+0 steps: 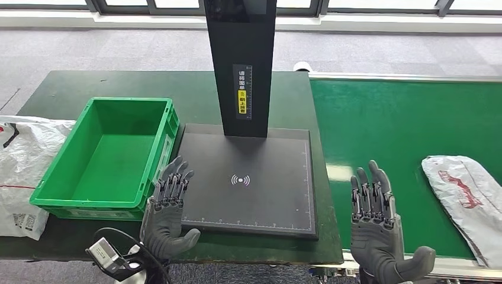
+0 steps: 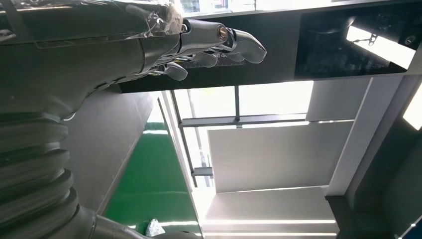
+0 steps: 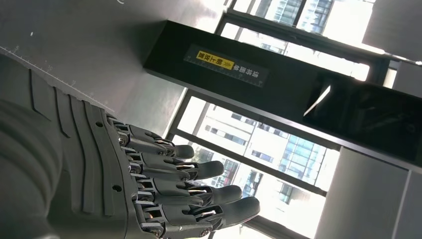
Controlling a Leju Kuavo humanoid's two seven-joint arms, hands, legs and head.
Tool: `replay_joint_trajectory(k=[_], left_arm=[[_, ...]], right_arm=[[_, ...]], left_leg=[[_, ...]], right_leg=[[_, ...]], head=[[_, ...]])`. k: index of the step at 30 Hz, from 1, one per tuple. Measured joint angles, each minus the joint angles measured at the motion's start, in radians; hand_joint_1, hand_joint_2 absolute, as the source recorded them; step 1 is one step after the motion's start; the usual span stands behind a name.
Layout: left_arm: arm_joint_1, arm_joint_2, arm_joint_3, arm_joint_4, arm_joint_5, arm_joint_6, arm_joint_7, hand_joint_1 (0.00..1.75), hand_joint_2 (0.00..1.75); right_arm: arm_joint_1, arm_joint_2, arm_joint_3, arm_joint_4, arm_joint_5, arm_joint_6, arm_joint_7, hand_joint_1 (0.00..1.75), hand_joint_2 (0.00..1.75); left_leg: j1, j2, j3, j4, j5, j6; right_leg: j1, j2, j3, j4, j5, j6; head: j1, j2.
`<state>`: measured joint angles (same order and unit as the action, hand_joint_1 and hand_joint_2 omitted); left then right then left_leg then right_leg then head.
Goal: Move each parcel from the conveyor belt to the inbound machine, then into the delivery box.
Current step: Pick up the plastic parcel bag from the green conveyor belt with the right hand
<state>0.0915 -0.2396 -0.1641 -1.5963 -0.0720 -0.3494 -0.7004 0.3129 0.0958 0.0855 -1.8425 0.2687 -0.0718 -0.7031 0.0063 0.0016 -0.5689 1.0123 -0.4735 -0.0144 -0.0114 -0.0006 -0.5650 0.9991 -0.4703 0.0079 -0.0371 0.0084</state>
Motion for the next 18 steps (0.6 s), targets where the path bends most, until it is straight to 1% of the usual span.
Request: replay_joint_trajectory(k=[4,8,15,18], left_arm=[[-0.009,0.000,-0.007,0.009,0.002,-0.007,0.000,0.00,1.75],[-0.022,0.000,-0.013,0.020,0.006,-0.008,0.000,0.00,1.75],[-0.029,0.000,-0.015,0.028,0.008,-0.001,0.000,0.00,1.75],[-0.029,0.000,-0.015,0.028,0.008,0.003,0.000,0.00,0.44]], right_arm=[[0.001,0.001,0.000,0.000,0.005,-0.007,0.000,0.00,0.00],[0.002,0.004,0.000,0.000,0.010,-0.017,0.000,0.00,1.75],[0.002,0.018,-0.006,0.010,0.031,-0.045,0.000,0.00,1.75],[0.002,0.026,-0.012,0.019,0.042,-0.050,0.001,0.00,1.75]], left_leg=[[0.000,0.000,0.000,0.000,0.000,0.000],[0.000,0.000,0.000,0.000,0.000,0.000],[0.000,0.000,0.000,0.000,0.000,0.000],[0.000,0.000,0.000,0.000,0.000,0.000]], right_leg=[[0.000,0.000,0.000,0.000,0.000,0.000],[0.000,0.000,0.000,0.000,0.000,0.000],[0.000,0.000,0.000,0.000,0.000,0.000],[0.000,0.000,0.000,0.000,0.000,0.000]], head=[[0.000,0.000],[0.000,0.000],[0.000,0.000],[0.000,0.000]])
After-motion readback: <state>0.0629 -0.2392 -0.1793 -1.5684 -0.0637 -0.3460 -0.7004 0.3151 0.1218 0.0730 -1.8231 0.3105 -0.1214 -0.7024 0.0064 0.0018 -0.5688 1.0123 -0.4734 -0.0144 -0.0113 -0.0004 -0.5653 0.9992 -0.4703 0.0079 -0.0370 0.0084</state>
